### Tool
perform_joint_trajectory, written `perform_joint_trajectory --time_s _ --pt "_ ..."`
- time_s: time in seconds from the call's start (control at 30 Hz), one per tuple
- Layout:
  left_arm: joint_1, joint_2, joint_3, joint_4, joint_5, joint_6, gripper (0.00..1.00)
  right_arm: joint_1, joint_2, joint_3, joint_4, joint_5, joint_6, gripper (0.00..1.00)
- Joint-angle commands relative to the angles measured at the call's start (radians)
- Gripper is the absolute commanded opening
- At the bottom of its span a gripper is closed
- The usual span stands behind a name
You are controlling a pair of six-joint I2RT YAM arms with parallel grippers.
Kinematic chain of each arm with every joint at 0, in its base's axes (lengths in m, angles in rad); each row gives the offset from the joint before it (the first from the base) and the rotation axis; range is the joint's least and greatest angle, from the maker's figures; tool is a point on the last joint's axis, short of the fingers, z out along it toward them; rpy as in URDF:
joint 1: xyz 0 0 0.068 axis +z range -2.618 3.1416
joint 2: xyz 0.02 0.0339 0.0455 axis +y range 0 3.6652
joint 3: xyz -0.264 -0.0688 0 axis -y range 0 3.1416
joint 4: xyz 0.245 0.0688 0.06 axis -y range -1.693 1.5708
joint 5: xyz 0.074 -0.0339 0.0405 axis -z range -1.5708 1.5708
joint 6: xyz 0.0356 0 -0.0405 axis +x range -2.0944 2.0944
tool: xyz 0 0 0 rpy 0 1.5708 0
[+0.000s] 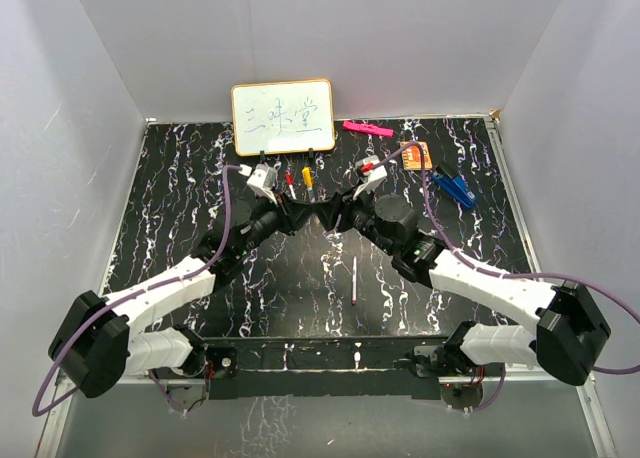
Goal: Insert the pens into the pen caps
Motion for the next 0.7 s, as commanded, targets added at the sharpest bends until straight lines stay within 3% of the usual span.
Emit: perform_joint_trajectory --time_s 0.0,0.1,0.2,0.27,0.37,0.43,0.67 --pt "0.012 0.030 0.004 0.024 -0.111 -0.004 0.00 0.012 -0.076 0.021 -0.067 0.000 0.013 0.46" --pt "0.017 0.057 0.003 -0.003 -0.133 -0.003 0.00 0.012 -0.117 0.014 -0.066 0.020 0.016 0.52" --pt "0.028 0.073 0.019 -0.047 -0.159 0.001 0.00 0.012 -0.144 0.010 -0.100 0.074 0.017 0.66" --pt "0.038 0.085 0.049 -0.114 -0.191 0.003 0.00 0.012 -0.139 0.030 -0.176 0.164 0.029 0.78" --pt "0.054 0.112 0.120 -0.257 -0.256 0.004 0.00 0.011 -0.103 0.071 -0.298 0.277 0.057 0.87" --pt "0.065 0.135 0.170 -0.358 -0.303 0.006 0.00 0.010 -0.066 0.102 -0.373 0.361 0.080 0.97" --pt "0.111 0.229 0.305 -0.566 -0.362 0.002 0.00 0.009 0.053 0.182 -0.501 0.443 0.129 0.98"
